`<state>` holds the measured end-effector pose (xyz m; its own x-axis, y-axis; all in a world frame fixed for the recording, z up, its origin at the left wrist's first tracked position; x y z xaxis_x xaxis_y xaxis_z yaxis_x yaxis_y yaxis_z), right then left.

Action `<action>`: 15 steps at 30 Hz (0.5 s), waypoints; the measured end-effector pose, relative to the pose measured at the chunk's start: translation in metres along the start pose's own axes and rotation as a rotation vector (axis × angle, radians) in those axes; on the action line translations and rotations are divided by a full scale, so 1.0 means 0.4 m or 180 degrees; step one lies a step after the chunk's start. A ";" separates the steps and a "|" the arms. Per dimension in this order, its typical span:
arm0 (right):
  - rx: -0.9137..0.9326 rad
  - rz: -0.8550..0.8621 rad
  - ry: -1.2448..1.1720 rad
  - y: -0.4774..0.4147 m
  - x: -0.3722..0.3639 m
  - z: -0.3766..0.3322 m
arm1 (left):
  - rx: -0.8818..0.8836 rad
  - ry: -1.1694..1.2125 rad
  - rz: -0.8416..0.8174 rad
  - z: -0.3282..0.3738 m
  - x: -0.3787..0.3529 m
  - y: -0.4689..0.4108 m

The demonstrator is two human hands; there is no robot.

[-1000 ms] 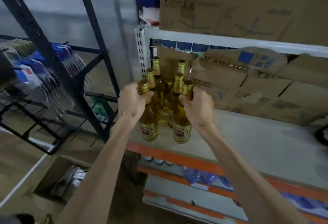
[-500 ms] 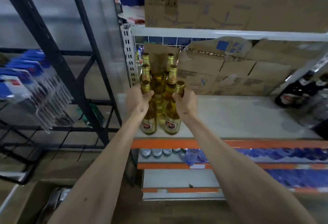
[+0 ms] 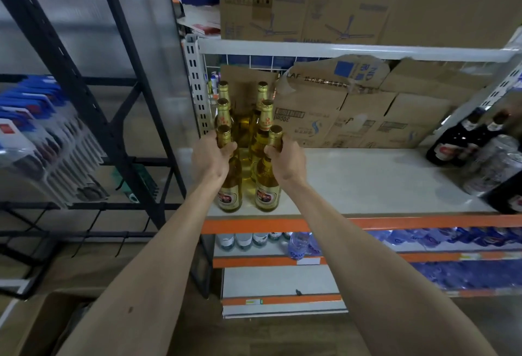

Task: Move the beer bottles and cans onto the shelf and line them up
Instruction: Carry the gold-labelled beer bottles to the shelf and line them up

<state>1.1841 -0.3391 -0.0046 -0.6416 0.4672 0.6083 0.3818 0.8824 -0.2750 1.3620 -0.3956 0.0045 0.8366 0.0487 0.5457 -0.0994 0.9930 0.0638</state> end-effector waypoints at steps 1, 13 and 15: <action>0.0039 -0.0005 0.0016 0.001 -0.001 0.000 | -0.0023 -0.0029 0.0000 0.001 0.001 -0.001; 0.0210 -0.0067 0.0205 0.004 -0.003 0.007 | -0.0198 0.0250 -0.0128 -0.008 -0.009 0.003; 0.0215 -0.0103 0.0174 0.001 0.001 0.006 | -0.0197 0.0235 -0.0168 -0.006 -0.003 0.000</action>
<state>1.1824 -0.3382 -0.0061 -0.6150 0.4362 0.6569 0.3144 0.8996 -0.3031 1.3624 -0.3955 0.0018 0.8774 0.0017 0.4797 -0.0225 0.9990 0.0378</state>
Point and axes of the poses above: each hand's wrist, its own y-axis away from the middle knuckle, its own x-axis out of the back of the hand, z = x × y, the point moved 7 cm from there along -y, towards the middle knuckle, and after that the axes turned 12 degrees about x, right-handed, at the moved point
